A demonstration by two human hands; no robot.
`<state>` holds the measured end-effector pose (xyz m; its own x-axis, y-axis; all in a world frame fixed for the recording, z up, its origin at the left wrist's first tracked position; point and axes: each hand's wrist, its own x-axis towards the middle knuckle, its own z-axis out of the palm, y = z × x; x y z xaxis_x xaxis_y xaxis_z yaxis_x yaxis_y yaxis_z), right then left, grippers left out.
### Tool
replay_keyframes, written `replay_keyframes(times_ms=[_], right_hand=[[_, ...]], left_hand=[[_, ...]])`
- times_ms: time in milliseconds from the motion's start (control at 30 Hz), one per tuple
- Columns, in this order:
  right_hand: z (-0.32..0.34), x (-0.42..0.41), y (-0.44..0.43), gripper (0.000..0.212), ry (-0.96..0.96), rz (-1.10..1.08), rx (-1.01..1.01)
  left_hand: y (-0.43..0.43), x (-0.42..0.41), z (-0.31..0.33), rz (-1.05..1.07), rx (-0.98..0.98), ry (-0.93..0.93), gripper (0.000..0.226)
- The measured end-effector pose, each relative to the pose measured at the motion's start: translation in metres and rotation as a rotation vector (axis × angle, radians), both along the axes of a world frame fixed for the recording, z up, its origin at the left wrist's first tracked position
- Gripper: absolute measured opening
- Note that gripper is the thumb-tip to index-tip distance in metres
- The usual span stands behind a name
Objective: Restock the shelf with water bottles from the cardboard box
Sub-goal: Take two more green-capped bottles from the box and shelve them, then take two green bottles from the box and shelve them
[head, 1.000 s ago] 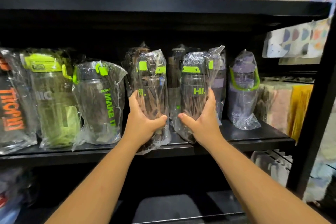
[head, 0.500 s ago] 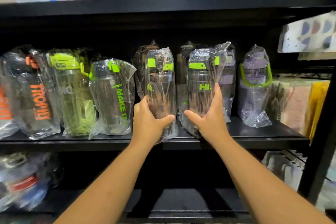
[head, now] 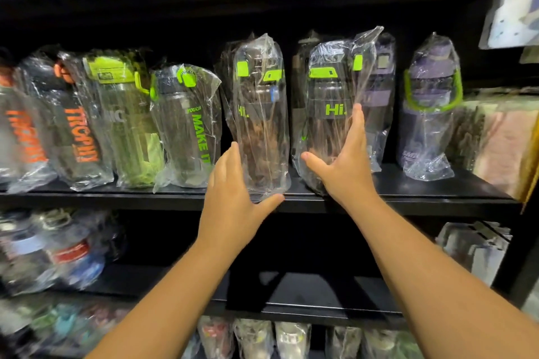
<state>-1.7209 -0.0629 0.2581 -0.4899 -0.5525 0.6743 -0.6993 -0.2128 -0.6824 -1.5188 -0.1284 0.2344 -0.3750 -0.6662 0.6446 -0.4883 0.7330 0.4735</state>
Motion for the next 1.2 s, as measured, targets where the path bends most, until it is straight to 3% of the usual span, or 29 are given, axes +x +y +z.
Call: replay_keyframes(times_ms=[67, 200, 400, 700, 900, 1033, 1200], right_hand=[[-0.001, 0.000, 0.000, 0.119, 0.002, -0.006, -0.005], [-0.004, -0.003, -0.004, 0.118, -0.006, -0.010, -0.029], [-0.006, -0.004, -0.006, 0.120, -0.011, -0.034, -0.033], [-0.004, 0.016, 0.007, 0.133, 0.000, -0.221, 0.088], [-0.068, 0.046, 0.037, 0.113, 0.265, -0.758, 0.456], [-0.143, 0.067, 0.082, 0.102, 0.396, -0.786, 0.779], [-0.233, 0.126, 0.161, 0.108, 0.288, -0.790, 1.251]], left_hand=[[0.003, 0.012, -0.020, 0.064, -0.117, -0.128, 0.107], [-0.001, 0.020, -0.051, 0.165, -0.070, -0.514, 0.110], [0.001, 0.026, -0.058, 0.104, 0.016, -0.507, 0.108], [-0.012, 0.041, -0.073, -0.050, -0.051, -0.408, 0.101], [-0.019, 0.072, -0.119, -0.179, -0.116, -0.470, 0.094], [-0.024, 0.083, -0.165, -0.254, -0.148, -0.603, 0.093], [-0.018, 0.084, -0.222, -0.442, -0.157, -0.756, 0.091]])
